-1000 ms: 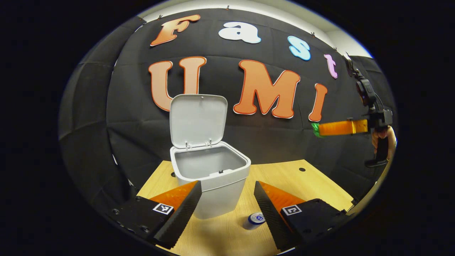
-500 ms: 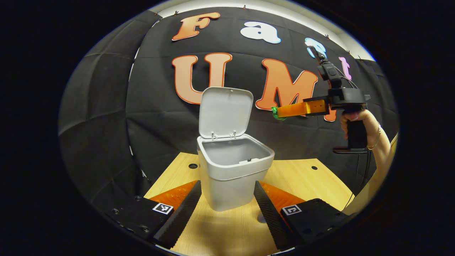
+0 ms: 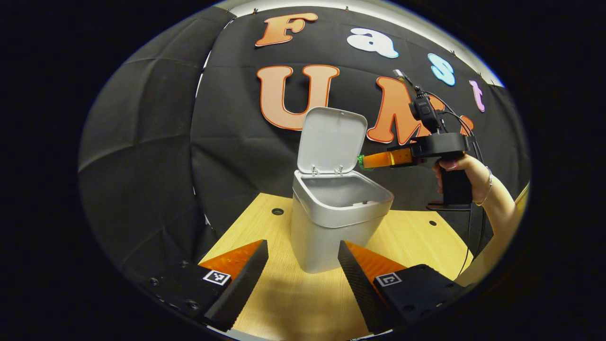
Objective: Press the lid of the desktop garbage bin to open it, pick up the crumpled paper on the desktop and throw it into the bin, then pick up the pop can on the desktop and drop it into the bin, and finally close the garbage bin lid.
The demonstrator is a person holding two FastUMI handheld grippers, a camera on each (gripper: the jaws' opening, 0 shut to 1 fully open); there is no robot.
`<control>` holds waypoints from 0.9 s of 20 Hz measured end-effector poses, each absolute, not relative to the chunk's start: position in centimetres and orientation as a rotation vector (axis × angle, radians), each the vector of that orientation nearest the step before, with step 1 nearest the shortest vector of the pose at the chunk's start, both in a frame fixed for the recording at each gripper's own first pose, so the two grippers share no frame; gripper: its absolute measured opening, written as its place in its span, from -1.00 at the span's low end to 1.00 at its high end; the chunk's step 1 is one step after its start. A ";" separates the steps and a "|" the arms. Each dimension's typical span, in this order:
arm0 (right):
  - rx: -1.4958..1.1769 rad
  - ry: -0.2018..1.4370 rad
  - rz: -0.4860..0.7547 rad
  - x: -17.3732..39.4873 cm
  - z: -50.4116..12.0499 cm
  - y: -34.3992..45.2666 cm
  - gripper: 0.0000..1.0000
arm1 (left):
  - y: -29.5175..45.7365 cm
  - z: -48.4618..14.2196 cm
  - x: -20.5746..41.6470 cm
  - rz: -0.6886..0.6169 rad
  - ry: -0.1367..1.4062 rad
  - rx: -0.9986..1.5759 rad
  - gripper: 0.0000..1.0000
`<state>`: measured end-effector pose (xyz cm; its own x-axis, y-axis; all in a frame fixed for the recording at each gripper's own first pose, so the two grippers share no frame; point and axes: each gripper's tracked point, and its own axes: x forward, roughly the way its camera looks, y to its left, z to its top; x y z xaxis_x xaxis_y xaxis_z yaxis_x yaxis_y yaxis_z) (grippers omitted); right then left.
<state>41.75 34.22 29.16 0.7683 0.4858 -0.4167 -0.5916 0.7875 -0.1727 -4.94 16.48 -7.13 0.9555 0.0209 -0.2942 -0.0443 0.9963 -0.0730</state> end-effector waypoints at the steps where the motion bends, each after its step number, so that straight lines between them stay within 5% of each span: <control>1: -0.300 0.360 0.600 41.9 29.1 34.5 -0.63 | 16.8 -7.0 -5.0 0.034 0.295 -0.075 0.89; 2: -0.299 0.352 0.600 41.9 29.4 34.7 -0.57 | 16.9 -6.8 -4.9 0.035 0.291 -0.073 0.90; 6: -0.302 0.335 0.590 42.0 29.7 34.5 0.92 | 16.4 -6.9 -4.7 0.024 0.290 -0.072 0.89; 18: -0.270 0.229 0.559 39.9 34.4 31.1 0.92 | 13.2 -6.6 -4.1 -0.022 0.279 -0.061 0.90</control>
